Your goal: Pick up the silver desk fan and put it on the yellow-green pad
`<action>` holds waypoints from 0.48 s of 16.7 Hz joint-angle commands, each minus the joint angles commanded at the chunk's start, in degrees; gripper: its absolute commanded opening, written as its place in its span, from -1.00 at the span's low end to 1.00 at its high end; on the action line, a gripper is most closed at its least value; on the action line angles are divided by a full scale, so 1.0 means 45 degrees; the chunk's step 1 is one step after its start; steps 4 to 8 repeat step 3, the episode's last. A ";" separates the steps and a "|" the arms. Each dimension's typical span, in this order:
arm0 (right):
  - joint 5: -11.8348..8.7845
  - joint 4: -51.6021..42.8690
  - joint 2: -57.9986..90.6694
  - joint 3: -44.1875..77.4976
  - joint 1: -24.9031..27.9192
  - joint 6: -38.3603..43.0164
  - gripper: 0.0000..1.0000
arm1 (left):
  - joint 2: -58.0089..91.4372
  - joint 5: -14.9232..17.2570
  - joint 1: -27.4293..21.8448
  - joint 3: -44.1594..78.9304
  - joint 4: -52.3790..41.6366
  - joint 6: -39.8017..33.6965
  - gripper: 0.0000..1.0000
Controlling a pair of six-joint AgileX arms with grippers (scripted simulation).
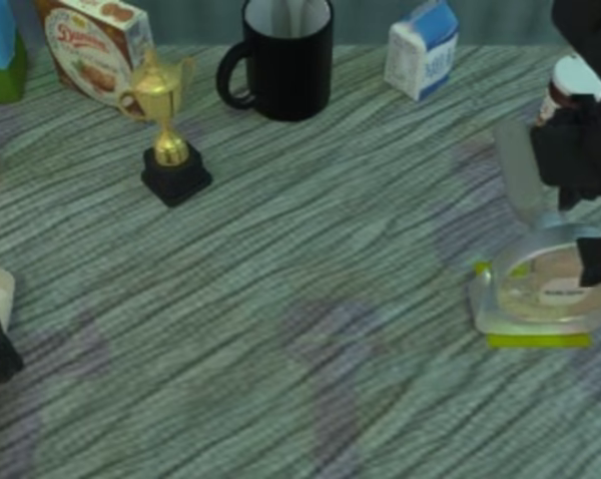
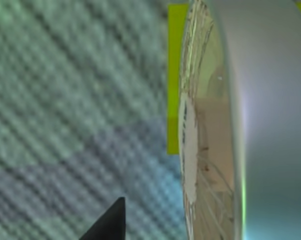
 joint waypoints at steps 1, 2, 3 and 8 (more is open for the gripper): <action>0.0000 0.0000 0.0000 0.0000 0.0000 0.0000 1.00 | 0.0000 0.0000 0.0000 0.0000 0.0000 0.0000 1.00; 0.0000 0.0000 0.0000 0.0000 0.0000 0.0000 1.00 | 0.0000 0.0000 0.0000 0.0000 0.0000 0.0000 1.00; 0.0000 0.0000 0.0000 0.0000 0.0000 0.0000 1.00 | 0.0000 0.0000 0.0000 0.0000 0.0000 0.0000 1.00; 0.0000 0.0000 0.0000 0.0000 0.0000 0.0000 1.00 | 0.0000 0.0000 0.0000 0.0000 0.0000 0.0000 1.00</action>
